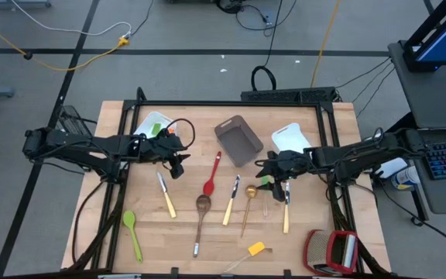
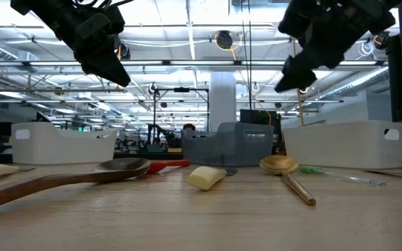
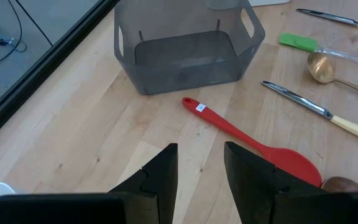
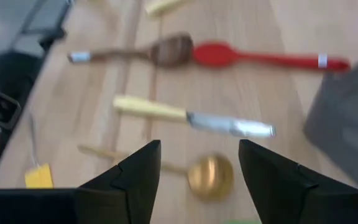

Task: Pick & Place Kitchen Items
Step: Put the green spatula into the left white bin

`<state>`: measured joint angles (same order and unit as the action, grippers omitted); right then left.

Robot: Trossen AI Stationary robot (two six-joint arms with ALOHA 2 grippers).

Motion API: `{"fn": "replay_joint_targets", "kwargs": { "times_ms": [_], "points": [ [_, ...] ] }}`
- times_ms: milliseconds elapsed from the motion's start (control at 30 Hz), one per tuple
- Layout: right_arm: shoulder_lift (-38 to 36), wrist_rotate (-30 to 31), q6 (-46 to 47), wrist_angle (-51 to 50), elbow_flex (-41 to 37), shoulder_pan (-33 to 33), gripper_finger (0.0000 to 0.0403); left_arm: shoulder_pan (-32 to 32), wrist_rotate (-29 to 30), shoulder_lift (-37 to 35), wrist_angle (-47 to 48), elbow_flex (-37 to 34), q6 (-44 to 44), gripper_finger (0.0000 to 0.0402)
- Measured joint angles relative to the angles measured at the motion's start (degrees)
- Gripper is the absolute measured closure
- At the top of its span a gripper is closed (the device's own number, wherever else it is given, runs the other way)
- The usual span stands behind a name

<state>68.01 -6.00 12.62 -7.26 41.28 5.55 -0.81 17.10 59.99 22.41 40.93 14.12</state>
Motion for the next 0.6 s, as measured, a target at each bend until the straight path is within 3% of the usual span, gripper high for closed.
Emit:
{"fn": "replay_joint_targets", "kwargs": {
  "times_ms": [433, 600],
  "points": [
    [0.0, 0.1, -4.3, -4.7, -0.3, 1.0, 0.019, 0.0, 0.0, 0.0, 0.0, 0.0, 0.0, 0.0266],
    [0.0, 4.3, 3.0, -4.0, -2.9, 0.9, 0.019, 0.0, 0.0, 0.0, 0.0, 0.0, 0.0, 0.0266]
  ]
}}
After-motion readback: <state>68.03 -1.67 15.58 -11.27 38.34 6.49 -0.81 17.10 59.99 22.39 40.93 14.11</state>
